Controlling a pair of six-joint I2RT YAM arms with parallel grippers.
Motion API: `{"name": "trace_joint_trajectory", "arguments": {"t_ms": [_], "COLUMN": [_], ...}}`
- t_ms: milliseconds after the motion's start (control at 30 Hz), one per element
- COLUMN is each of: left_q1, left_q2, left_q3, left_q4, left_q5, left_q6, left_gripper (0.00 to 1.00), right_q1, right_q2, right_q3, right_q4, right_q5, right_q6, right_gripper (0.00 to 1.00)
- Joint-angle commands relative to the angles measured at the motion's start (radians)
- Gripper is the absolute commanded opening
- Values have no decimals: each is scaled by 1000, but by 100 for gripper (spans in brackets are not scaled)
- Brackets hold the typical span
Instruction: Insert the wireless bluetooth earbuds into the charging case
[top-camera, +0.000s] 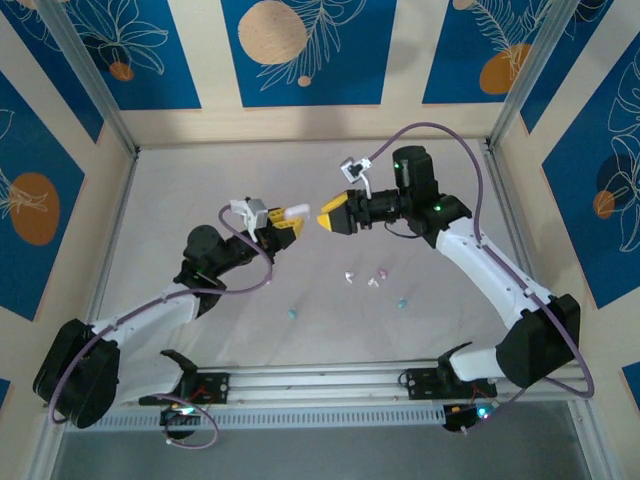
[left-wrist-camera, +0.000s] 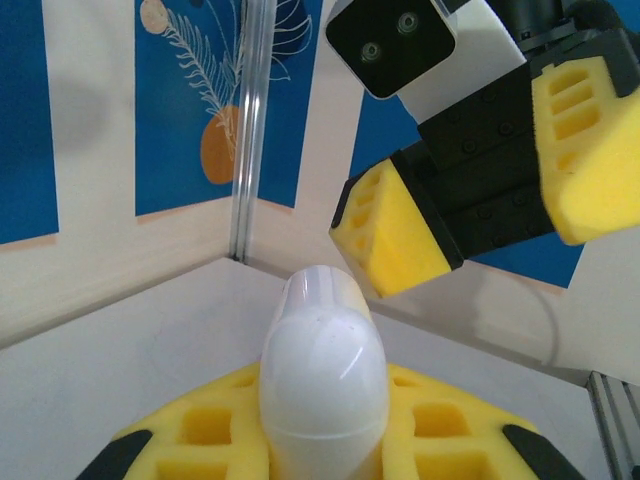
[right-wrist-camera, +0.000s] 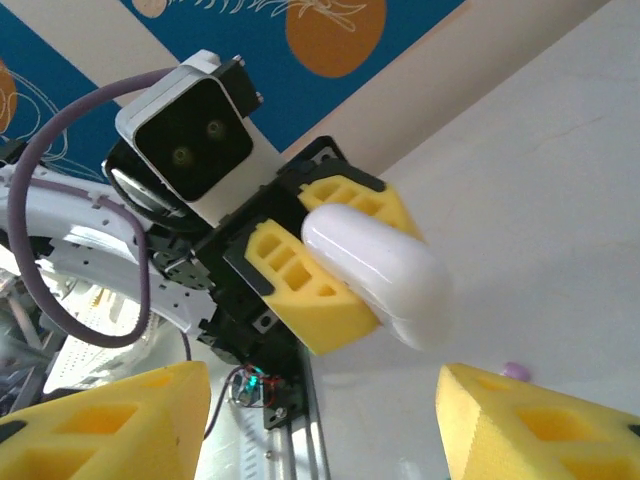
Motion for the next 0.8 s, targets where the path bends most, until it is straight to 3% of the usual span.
{"name": "trace_joint_trajectory", "arguments": {"t_ms": [0,767], "left_q1": [-14,-33], "left_q2": [8,6], "left_q3": [18,36], "left_q4": [84,84], "left_q5": [39,92], "left_q6": [9,-12], "left_gripper": [0,0], "right_q1": [9,49], "right_q2": [31,127], "right_q3": [39,103], "right_q4": [-55,-68], "right_q5": [-22,125], "right_q6": [10,-25], "right_gripper": [62,59]}}
